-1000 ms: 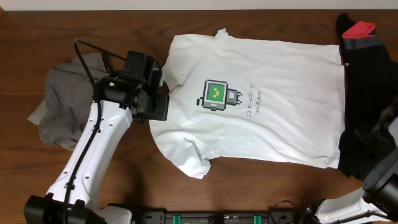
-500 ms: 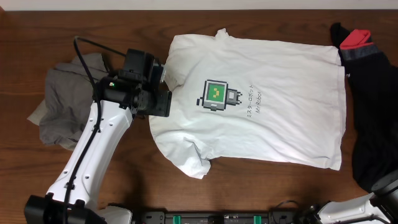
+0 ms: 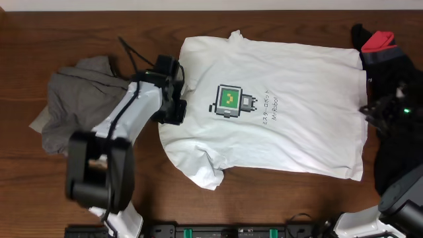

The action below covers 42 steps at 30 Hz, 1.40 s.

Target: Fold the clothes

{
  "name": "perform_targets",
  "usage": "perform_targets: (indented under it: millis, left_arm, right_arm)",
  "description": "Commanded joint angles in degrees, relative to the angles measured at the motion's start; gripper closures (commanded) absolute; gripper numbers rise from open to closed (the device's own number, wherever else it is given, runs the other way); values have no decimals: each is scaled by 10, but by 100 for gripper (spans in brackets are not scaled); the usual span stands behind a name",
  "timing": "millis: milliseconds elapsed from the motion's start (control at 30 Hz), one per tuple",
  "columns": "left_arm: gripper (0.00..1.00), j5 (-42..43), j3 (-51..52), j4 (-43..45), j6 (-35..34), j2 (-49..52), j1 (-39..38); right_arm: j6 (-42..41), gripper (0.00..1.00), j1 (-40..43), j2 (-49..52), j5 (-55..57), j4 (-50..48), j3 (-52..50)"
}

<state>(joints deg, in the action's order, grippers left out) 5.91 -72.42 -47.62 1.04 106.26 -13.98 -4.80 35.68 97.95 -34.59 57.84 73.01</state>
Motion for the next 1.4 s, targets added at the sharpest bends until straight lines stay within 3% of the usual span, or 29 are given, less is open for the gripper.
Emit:
perform_targets:
  millis: [0, 167, 367, 567, 867, 933, 1033, 1100, 1167, 1267, 1367]
  left_arm:
    - [71, -35, 5, 3, 4, 40, 3]
    - [94, -45, 8, -1, 1, 88, 4]
    - [94, -44, 48, -26, -64, 102, 4]
    - [94, -44, 60, -127, -109, 101, 4]
    - [94, -46, 2, -140, -102, 11, 5]
    - [92, -62, -18, -126, -94, -24, 5]
    - [79, -82, -26, -48, -54, -78, 7]
    - [78, -81, -26, 11, -31, -90, 12]
    - [79, -80, -26, 62, -27, -82, 20]
    - [94, -58, -26, 110, -3, -51, 30]
    - [94, -48, -26, 149, 13, -6, 34]
  right_arm:
    - [54, 64, -41, -12, -19, 2, 8]
    - [95, 64, -93, -12, -32, 2, 8]
    - [103, 64, -140, -12, -28, -3, 8]
    - [102, 63, -155, -12, -25, -18, 8]
    - [102, 59, -156, -12, -21, -18, 8]
    - [94, 55, -156, -12, -12, -16, 8]
    - [93, 52, -156, -12, -3, -10, 8]
    - [91, 52, -156, -12, -3, -8, 8]
    - [90, 52, -156, -12, -3, -5, 8]
    - [88, 53, -156, -12, -1, 1, 8]
    - [87, 53, -156, -12, 1, 5, 7]
